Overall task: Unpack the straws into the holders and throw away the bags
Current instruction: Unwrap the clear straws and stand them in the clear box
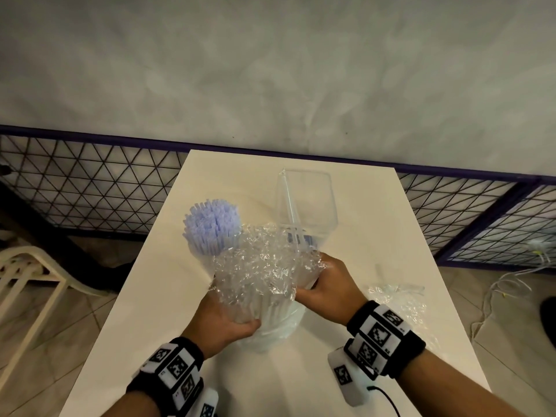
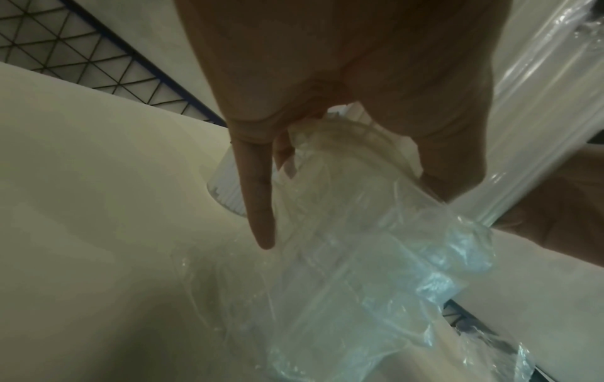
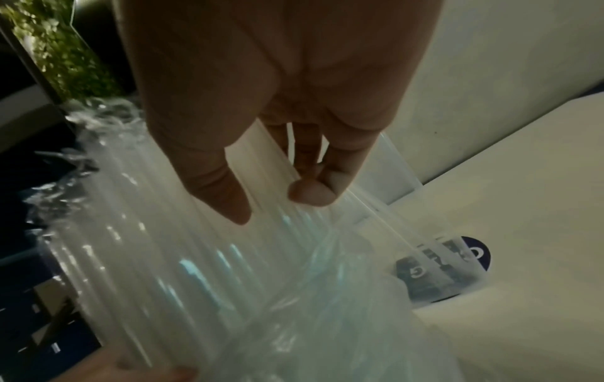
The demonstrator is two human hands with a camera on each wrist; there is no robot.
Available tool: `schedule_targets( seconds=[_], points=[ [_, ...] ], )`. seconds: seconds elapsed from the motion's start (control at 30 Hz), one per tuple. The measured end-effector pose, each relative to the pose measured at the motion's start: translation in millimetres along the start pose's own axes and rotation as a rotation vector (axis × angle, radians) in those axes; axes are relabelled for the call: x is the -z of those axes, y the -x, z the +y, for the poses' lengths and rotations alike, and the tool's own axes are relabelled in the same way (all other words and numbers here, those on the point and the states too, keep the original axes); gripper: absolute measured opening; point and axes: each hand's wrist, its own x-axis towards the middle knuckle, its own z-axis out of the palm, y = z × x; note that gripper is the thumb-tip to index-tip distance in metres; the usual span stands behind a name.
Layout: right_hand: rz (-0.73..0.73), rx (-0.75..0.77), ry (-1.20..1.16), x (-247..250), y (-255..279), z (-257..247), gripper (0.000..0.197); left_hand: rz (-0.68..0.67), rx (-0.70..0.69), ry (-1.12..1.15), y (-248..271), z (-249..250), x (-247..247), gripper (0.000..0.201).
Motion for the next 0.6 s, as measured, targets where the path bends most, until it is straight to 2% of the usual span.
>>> schedule_targets(
  seconds=[0.17, 0.37, 0.47, 0.6],
  points=[
    [0.103, 0.023, -0.016, 5, 5, -10, 0.025, 0.009, 0.051, 0.059, -2, -8, -1, 0.06],
    [0.086, -0.073, -0.24, 11, 5, -14, 0.031, 0.029, 0.054, 0.118, -2, -8, -3, 0.06],
    [0.067, -0.052, -0.243, 14, 4, -18, 0.025, -0.002, 0.036, 0.096, -1, -10, -3, 0.059],
    [0.086, -0.026, -0.199, 19, 3, -29, 0.015, -0.012, 0.023, 0.061, -3, -15, -2, 0.068]
  ],
)
